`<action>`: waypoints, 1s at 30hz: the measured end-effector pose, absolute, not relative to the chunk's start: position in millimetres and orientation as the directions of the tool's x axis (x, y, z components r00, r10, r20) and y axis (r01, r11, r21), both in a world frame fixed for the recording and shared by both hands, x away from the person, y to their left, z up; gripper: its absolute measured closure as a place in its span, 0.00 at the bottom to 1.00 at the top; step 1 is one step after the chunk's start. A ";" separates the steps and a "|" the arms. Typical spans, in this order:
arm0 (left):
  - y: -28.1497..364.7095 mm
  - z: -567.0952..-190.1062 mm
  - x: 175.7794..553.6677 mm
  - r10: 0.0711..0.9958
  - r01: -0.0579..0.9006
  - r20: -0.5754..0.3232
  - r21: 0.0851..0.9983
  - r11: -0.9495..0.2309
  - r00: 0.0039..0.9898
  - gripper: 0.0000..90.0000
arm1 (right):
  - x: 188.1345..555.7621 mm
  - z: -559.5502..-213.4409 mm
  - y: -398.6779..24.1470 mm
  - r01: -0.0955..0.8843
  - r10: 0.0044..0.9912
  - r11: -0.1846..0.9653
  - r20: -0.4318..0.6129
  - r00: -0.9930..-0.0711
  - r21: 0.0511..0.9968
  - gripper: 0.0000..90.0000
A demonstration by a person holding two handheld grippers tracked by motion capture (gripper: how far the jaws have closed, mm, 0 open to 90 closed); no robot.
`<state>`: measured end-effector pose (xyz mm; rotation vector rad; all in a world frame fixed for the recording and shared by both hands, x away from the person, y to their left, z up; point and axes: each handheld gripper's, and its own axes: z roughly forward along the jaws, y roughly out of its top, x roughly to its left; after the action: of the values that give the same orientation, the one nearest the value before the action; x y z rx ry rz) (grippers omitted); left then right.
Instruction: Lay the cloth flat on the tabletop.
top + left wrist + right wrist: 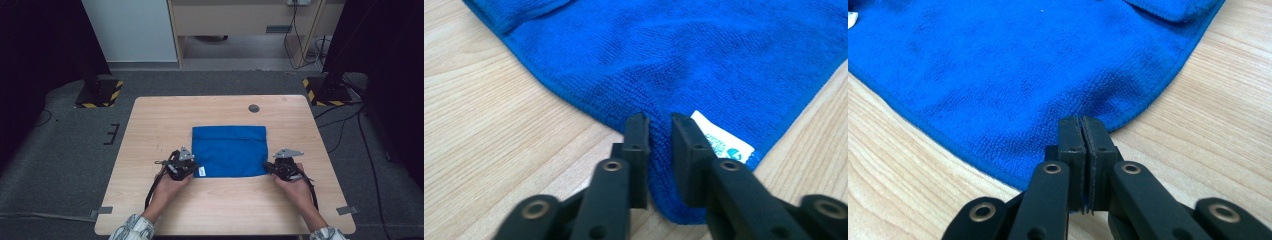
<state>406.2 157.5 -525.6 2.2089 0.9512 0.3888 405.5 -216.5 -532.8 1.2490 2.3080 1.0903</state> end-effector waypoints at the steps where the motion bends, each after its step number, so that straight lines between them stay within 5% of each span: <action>1: 156.3 -525.5 405.8 0.726 0.518 0.005 0.697 -0.495 0.687 0.89 | 405.7 -532.8 -215.9 0.582 0.811 0.337 0.086 -0.579 0.740 0.98; 30: 156.8 -513.8 353.2 0.715 0.541 0.019 0.641 -0.545 0.699 0.95 | 357.5 -523.0 -222.4 0.604 0.772 0.378 0.121 -0.624 0.702 0.98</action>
<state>353.2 156.8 -513.8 2.2905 0.9554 0.3708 357.5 -222.4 -523.0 1.2264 2.4110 1.0808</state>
